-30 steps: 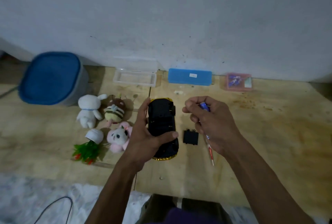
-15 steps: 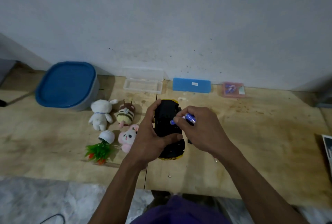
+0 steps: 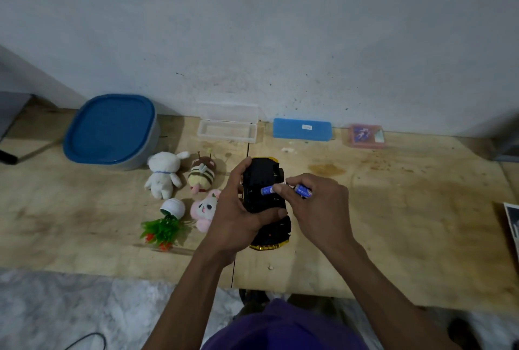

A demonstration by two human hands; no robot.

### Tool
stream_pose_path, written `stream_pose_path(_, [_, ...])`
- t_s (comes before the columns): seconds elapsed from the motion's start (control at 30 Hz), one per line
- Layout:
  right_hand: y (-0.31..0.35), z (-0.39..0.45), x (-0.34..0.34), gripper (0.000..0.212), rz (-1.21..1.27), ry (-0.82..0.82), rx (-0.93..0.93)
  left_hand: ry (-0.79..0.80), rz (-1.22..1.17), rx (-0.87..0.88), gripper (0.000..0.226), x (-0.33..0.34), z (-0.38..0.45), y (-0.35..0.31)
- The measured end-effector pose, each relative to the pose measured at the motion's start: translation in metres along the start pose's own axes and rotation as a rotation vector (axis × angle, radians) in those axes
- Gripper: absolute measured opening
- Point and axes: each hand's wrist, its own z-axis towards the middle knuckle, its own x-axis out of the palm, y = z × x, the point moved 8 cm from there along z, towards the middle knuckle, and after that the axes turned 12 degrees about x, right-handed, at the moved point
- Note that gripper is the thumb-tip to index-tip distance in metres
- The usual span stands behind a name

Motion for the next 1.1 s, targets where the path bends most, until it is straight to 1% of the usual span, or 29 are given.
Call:
stream_pose_path(0.07, [-0.003,0.001,0.002,0.016,0.006,-0.005,0.02,0.007,0.017,0.009,0.103,0.001,-0.001,-0.001])
stream_pose_path(0.2, [-0.002,-0.001,0.01,0.02,-0.025,0.062,0.055,0.022,0.029,0.013,0.104,0.005,-0.003,-0.004])
stream_pose_path(0.3, [-0.003,-0.001,0.011,0.023,-0.017,0.074,0.086,0.016,0.017,0.017,0.103,0.006,-0.004,-0.004])
stream_pose_path(0.43, [-0.007,0.003,0.011,0.035,-0.038,0.075,0.141,0.004,0.014,0.028,0.101,0.007,-0.005,-0.008])
stream_pose_path(0.6, [-0.015,0.007,0.016,0.046,0.007,0.151,0.256,0.021,0.036,0.021,0.103,0.006,-0.008,-0.007])
stream_pose_path(0.8, [-0.016,0.007,0.02,0.045,-0.055,0.228,0.303,0.006,0.044,-0.004,0.103,0.003,-0.01,-0.001])
stream_pose_path(0.83, [-0.02,0.007,0.019,0.046,0.0,0.265,0.356,-0.003,0.039,-0.013,0.103,0.002,-0.009,0.001])
stream_pose_path(0.87, [-0.026,0.007,0.019,0.044,0.105,0.322,0.449,-0.018,0.031,-0.024,0.103,0.001,-0.009,0.003])
stream_pose_path(0.97, [-0.045,-0.001,0.023,0.027,0.535,0.534,0.791,-0.065,0.004,-0.065,0.099,-0.007,-0.009,0.011])
stream_pose_path(1.03, [-0.051,-0.004,0.022,0.024,0.704,0.592,0.879,-0.072,-0.018,-0.09,0.098,-0.009,-0.01,0.016])
stream_pose_path(1.1, [-0.053,-0.004,0.02,0.023,0.759,0.625,0.862,-0.068,-0.019,-0.096,0.099,-0.009,-0.013,0.018])
